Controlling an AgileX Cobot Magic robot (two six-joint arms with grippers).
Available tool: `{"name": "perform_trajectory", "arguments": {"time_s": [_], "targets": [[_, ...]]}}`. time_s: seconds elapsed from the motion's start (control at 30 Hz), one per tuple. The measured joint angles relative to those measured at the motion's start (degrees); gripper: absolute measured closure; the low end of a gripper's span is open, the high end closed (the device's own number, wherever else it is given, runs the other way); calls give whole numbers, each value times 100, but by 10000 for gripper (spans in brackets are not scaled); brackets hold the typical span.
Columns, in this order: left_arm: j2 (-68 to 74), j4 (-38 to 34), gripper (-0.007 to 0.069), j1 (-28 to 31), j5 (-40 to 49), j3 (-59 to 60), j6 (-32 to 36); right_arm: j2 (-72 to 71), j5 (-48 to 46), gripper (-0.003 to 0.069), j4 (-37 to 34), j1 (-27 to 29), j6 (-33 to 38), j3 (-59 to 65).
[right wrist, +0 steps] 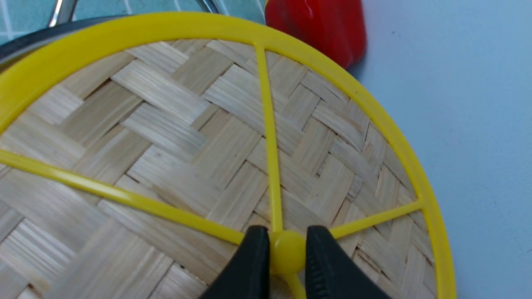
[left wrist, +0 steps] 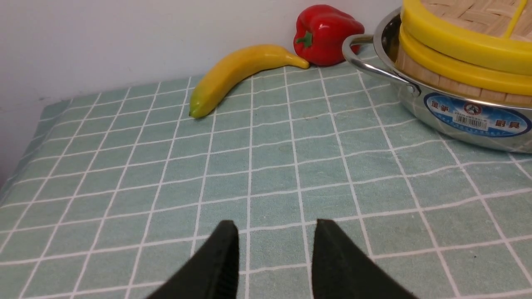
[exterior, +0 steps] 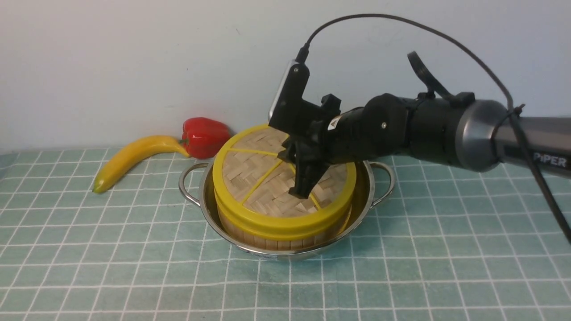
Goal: Place the steamer in the pot on the blue tablecloth, and put the lid on the steamer.
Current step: 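Place the bamboo steamer lid onto the steamer basket in the pot with the right gripper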
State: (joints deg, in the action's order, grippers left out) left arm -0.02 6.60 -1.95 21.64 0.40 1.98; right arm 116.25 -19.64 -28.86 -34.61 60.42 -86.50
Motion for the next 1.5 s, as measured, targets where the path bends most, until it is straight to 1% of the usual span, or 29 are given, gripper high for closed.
{"name": "perform_trajectory", "arguments": {"time_s": [0.17,0.2,0.23,0.27,0.37,0.77,0.87,1.0,1.23,1.27,1.3,1.33,1.4,1.5], "targets": [[0,0,382,0,0,0,0,0,0,543,-24,0,5,0],[0,0,382,0,0,0,0,0,0,564,-24,0,5,0],[0,0,382,0,0,0,0,0,0,564,-24,0,5,0],[0,0,382,0,0,0,0,0,11,613,-36,0,5,0],[0,0,382,0,0,0,0,0,28,650,-48,0,5,0],[0,0,382,0,0,0,0,0,-12,655,-179,0,-20,0],[0,0,382,0,0,0,0,0,-12,645,-191,0,-191,0],[0,0,382,0,0,0,0,0,-12,615,-192,0,-375,0],[0,0,382,0,0,0,-5,0,-12,514,-260,0,-1159,0],[0,0,382,0,0,0,-5,0,-6,511,-260,0,-1173,0],[0,0,382,0,0,0,-5,0,-6,484,-299,0,-1259,0],[0,0,382,0,0,0,-5,0,-6,484,-305,0,-1267,0],[0,0,382,0,0,0,-5,5,-6,457,-463,0,-1331,0],[0,0,382,0,0,0,-5,5,14,440,-627,0,-1348,0]]}}
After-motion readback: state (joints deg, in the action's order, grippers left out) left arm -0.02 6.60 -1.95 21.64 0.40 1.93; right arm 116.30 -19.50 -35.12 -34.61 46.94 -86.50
